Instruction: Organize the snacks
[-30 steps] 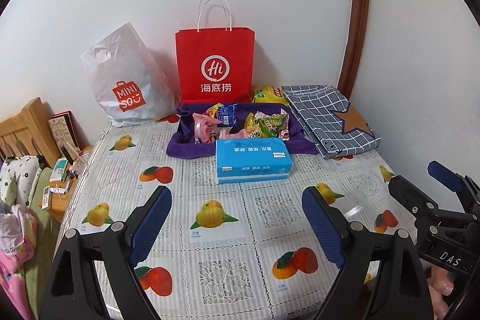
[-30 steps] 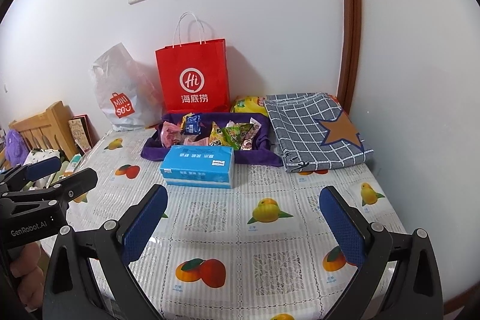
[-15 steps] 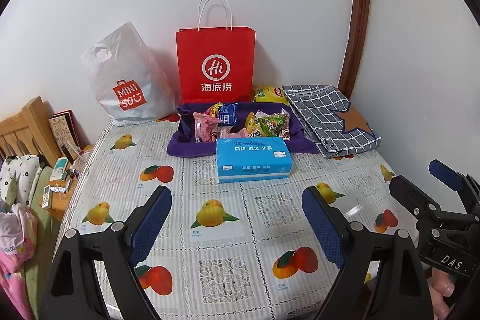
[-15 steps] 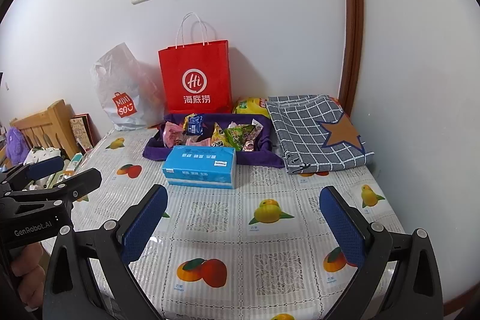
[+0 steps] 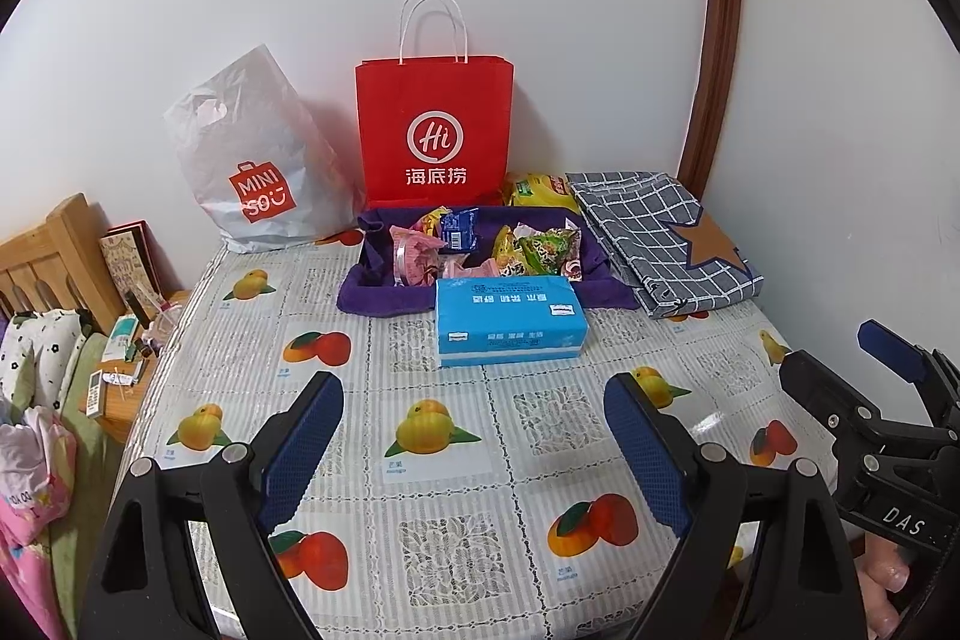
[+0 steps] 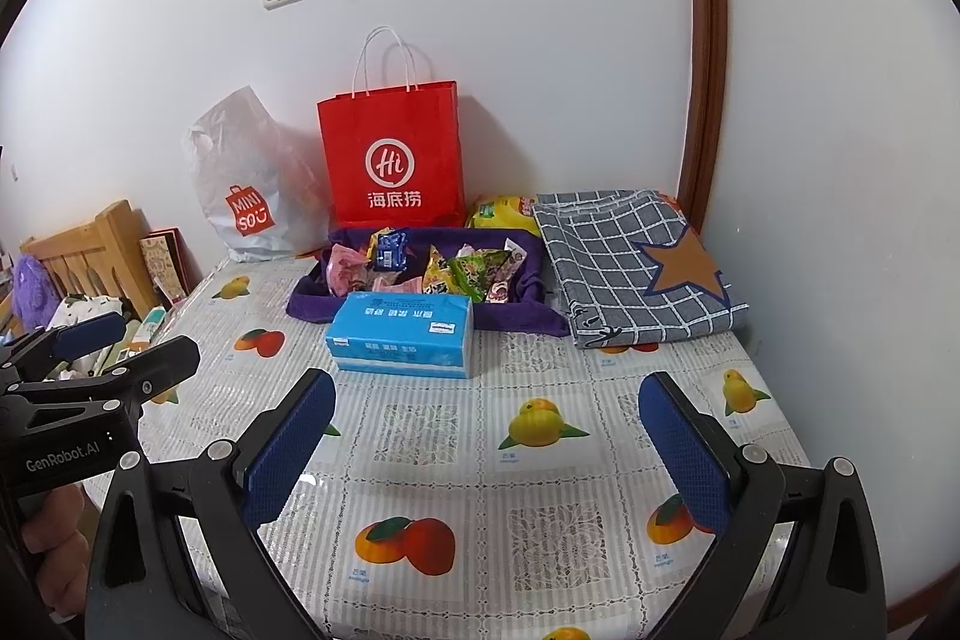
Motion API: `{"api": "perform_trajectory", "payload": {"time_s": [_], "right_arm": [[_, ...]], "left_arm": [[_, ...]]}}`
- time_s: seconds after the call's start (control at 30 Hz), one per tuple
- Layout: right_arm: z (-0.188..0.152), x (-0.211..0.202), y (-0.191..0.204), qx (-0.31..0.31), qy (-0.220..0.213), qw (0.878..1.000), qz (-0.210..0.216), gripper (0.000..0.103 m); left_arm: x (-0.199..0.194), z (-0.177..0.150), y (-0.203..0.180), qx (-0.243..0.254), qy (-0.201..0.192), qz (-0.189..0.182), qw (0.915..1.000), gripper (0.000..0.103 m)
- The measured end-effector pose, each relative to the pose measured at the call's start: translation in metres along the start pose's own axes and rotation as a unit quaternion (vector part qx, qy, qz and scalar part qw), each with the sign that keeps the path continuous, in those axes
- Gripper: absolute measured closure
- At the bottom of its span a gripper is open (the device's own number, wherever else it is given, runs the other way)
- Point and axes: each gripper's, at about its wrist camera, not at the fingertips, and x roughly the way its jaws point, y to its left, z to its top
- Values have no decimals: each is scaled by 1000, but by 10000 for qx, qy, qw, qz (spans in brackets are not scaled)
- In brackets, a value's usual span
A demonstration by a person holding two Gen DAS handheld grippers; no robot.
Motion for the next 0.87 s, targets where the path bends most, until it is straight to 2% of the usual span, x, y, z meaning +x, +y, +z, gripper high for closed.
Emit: {"api": "perform_trajectory", "payload": {"time_s": [0.87], "right_arm": [[1, 0, 1, -8, -15, 10000, 26, 3]], "left_arm": [[-3, 3, 3, -47, -48, 38, 10000, 14]]}}
